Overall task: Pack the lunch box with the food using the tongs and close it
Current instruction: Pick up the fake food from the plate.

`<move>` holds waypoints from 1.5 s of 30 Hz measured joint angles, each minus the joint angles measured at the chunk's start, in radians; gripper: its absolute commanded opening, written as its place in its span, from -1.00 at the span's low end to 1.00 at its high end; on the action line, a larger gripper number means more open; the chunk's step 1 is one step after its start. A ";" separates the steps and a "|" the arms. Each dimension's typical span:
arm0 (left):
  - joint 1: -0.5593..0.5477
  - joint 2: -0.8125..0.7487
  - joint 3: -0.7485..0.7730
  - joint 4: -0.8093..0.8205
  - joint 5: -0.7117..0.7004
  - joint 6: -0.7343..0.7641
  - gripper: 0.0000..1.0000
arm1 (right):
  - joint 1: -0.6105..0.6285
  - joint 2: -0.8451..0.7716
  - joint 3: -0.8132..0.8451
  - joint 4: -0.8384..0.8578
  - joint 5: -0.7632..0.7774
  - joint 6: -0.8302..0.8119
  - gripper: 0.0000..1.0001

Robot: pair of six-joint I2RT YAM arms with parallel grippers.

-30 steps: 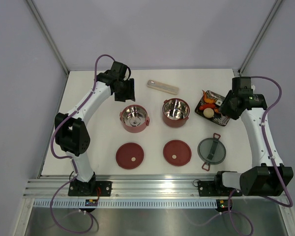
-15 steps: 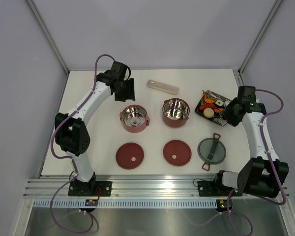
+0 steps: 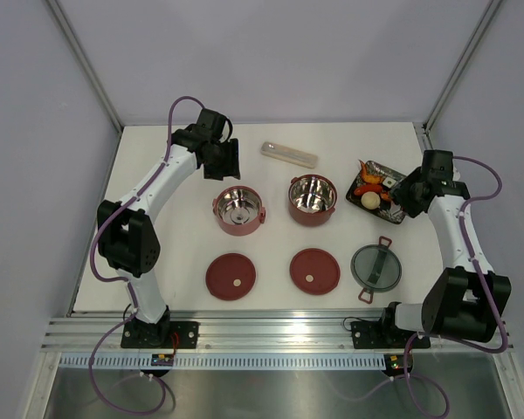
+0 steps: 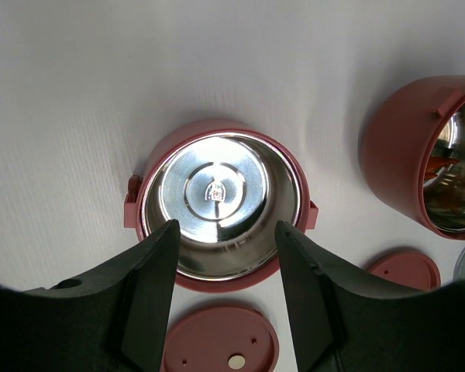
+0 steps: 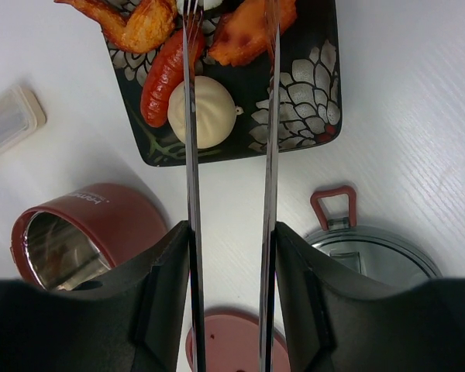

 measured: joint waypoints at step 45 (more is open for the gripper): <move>-0.001 0.000 -0.056 0.016 0.006 -0.001 0.10 | 0.000 -0.012 -0.097 0.046 -0.004 0.014 0.12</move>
